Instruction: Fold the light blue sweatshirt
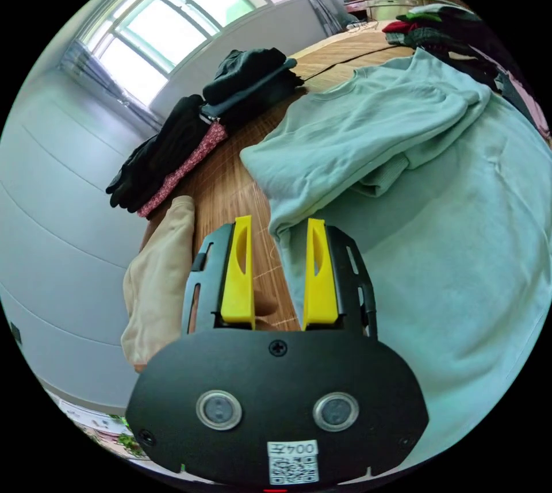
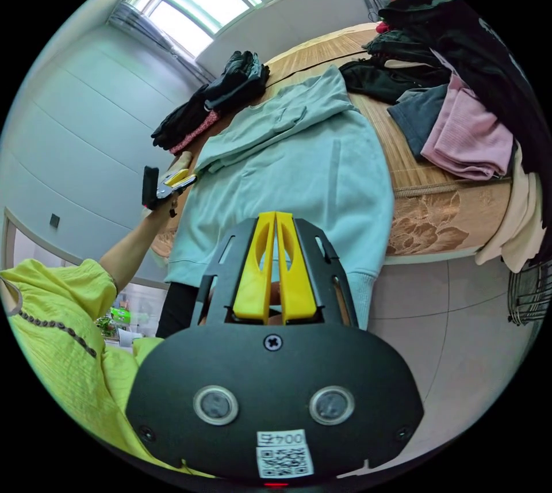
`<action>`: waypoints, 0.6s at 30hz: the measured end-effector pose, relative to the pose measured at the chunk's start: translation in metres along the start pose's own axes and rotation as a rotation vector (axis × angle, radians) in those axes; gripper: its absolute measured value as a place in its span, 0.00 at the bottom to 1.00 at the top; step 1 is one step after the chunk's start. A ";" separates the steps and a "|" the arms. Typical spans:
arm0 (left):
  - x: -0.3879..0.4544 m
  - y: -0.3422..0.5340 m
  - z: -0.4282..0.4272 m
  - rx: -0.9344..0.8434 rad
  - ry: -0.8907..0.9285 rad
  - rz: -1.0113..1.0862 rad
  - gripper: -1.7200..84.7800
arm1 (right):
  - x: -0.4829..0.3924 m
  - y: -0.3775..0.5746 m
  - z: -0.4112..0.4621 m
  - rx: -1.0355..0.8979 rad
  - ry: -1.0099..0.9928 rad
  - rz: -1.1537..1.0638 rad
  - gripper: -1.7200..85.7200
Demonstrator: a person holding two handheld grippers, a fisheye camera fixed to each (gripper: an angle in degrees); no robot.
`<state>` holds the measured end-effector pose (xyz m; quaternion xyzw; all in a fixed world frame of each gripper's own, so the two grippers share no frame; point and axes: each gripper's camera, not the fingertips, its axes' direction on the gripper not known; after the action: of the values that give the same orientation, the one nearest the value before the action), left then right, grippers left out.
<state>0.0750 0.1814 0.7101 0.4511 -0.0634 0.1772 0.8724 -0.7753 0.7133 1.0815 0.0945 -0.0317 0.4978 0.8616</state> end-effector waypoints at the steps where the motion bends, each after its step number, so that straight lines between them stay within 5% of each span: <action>1: 0.005 -0.006 0.006 -0.006 -0.011 0.014 0.15 | -0.001 0.000 -0.002 0.000 0.005 -0.002 0.01; 8: 0.002 0.003 0.008 -0.021 -0.099 -0.098 0.08 | -0.010 0.000 -0.021 0.005 0.040 0.003 0.01; 18: 0.008 0.050 0.024 -0.242 -0.151 0.065 0.12 | -0.042 -0.034 -0.030 0.001 0.094 -0.116 0.07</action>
<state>0.0655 0.1899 0.7645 0.3521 -0.1642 0.1619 0.9071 -0.7685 0.6670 1.0416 0.0731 0.0146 0.4511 0.8894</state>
